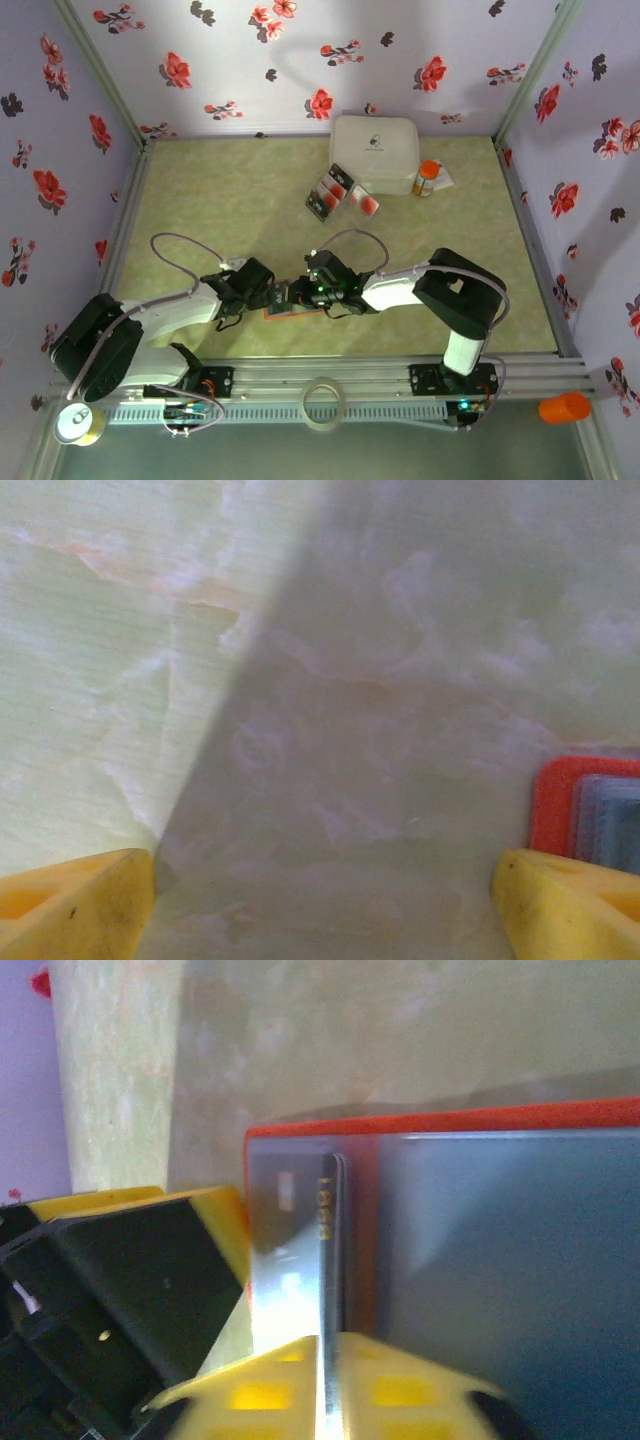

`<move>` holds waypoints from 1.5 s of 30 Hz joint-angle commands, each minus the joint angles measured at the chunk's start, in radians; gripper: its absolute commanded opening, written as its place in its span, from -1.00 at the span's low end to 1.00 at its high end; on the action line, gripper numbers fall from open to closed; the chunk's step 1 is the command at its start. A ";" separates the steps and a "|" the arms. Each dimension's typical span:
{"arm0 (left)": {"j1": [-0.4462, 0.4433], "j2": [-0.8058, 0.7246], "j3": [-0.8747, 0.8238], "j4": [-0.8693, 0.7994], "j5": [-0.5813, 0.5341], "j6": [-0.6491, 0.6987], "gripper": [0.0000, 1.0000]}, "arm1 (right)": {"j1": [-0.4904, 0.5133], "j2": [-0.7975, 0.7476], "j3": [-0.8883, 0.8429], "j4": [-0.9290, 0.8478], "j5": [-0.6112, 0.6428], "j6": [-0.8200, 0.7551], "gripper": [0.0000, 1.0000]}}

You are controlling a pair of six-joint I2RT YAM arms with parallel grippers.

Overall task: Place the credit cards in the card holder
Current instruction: Insert the credit card into the card slot, then move the card holder to the bottom-center of the table.

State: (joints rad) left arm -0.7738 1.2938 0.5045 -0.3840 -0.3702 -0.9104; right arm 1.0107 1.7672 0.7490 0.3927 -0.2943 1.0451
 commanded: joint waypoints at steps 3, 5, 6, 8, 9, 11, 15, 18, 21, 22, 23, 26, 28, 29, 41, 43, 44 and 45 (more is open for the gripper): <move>0.006 0.039 -0.049 0.154 0.101 0.007 0.78 | -0.007 -0.153 0.010 -0.171 0.012 -0.123 -0.23; 0.007 0.038 -0.048 0.158 0.103 0.010 0.78 | -0.016 -0.217 0.009 -0.259 0.054 -0.158 -0.15; 0.007 0.037 -0.048 0.158 0.104 0.010 0.78 | -0.022 -0.241 0.007 -0.297 0.073 -0.173 -0.13; 0.006 0.035 -0.045 0.159 0.106 0.011 0.78 | -0.030 -0.286 0.009 -0.388 0.131 -0.201 -0.10; 0.007 0.032 -0.044 0.159 0.106 0.012 0.78 | -0.033 -0.308 0.010 -0.435 0.169 -0.218 -0.07; 0.006 0.025 -0.044 0.159 0.108 0.014 0.78 | -0.037 -0.332 0.023 -0.531 0.243 -0.245 0.02; 0.007 0.004 -0.044 0.151 0.109 0.021 0.78 | -0.039 -0.335 0.043 -0.642 0.343 -0.283 0.14; 0.006 -0.007 -0.046 0.145 0.109 0.023 0.79 | -0.040 -0.307 0.060 -0.664 0.376 -0.299 0.16; 0.006 -0.016 -0.047 0.140 0.109 0.024 0.79 | -0.044 -0.262 0.081 -0.654 0.383 -0.308 0.16; 0.007 -0.020 -0.047 0.139 0.107 0.023 0.79 | -0.045 -0.246 0.090 -0.648 0.380 -0.312 0.15; 0.007 -0.021 -0.048 0.139 0.106 0.023 0.79 | -0.046 -0.232 0.097 -0.645 0.381 -0.316 0.13; 0.006 -0.027 -0.050 0.137 0.105 0.023 0.80 | -0.057 -0.192 0.108 -0.630 0.383 -0.318 -0.03; 0.007 -0.033 -0.049 0.135 0.105 0.025 0.80 | -0.066 -0.180 0.103 -0.620 0.388 -0.318 -0.39; 0.006 -0.036 -0.048 0.135 0.105 0.027 0.80 | -0.073 -0.179 0.096 -0.618 0.389 -0.319 -0.58; -0.033 -0.072 -0.024 0.166 0.112 0.066 0.83 | -0.152 -0.344 -0.047 -0.631 0.393 -0.321 -1.00; -0.046 -0.056 -0.009 0.171 0.116 0.075 0.84 | -0.153 -0.372 -0.067 -0.637 0.397 -0.317 -1.00; -0.051 -0.047 -0.001 0.176 0.120 0.080 0.84 | -0.155 -0.383 -0.079 -0.637 0.399 -0.314 -1.00; -0.057 -0.034 0.007 0.182 0.124 0.084 0.85 | -0.158 -0.393 -0.087 -0.641 0.404 -0.308 -1.00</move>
State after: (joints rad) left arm -0.8131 1.2335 0.4789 -0.2691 -0.2886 -0.8555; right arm 0.8608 1.4055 0.6899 -0.2157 0.0761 0.7322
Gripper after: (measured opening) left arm 0.920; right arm 0.063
